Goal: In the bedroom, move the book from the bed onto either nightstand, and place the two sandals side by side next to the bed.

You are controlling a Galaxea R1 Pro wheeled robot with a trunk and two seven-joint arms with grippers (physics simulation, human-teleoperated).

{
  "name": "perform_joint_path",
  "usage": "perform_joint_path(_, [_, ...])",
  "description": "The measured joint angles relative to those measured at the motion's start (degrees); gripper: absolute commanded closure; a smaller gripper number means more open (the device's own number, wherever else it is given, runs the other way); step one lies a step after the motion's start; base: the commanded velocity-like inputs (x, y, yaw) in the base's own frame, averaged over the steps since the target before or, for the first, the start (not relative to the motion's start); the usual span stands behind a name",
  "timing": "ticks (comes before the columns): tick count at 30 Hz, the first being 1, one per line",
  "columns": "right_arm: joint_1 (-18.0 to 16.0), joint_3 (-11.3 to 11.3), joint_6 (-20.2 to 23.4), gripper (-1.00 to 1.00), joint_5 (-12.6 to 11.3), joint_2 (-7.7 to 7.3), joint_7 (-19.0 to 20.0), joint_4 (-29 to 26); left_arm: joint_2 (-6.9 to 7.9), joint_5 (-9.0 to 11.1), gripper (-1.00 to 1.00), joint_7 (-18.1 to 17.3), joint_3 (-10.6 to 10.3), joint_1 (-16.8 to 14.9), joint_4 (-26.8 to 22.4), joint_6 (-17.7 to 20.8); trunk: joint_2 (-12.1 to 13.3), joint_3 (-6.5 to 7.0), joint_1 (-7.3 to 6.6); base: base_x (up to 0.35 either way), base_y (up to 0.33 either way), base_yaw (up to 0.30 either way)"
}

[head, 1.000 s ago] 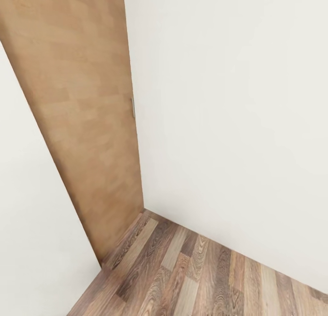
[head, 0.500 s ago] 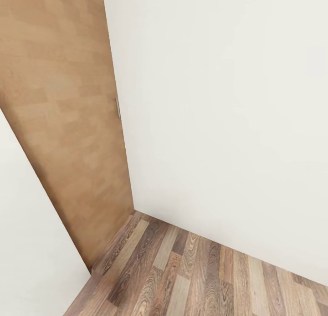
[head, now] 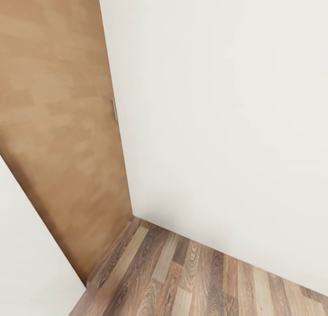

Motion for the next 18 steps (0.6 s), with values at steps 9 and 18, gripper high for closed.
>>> perform_joint_path(9, [0.00, 0.01, 0.00, -1.00, 0.00, 0.00, 0.00, -0.02, 0.00, 0.00, -1.00, 0.00, 0.00, 0.00, 0.00, 0.00, 0.00, 0.00, 0.00, 0.293, 0.000, 0.000])
perform_joint_path(18, [0.00, 0.00, 0.00, -1.00, 0.00, 0.00, 0.00, -0.04, 0.00, 0.00, -1.00, 0.00, 0.00, 0.00, 0.00, 0.00, 0.00, 0.00, 0.00, 0.274, 0.000, 0.000])
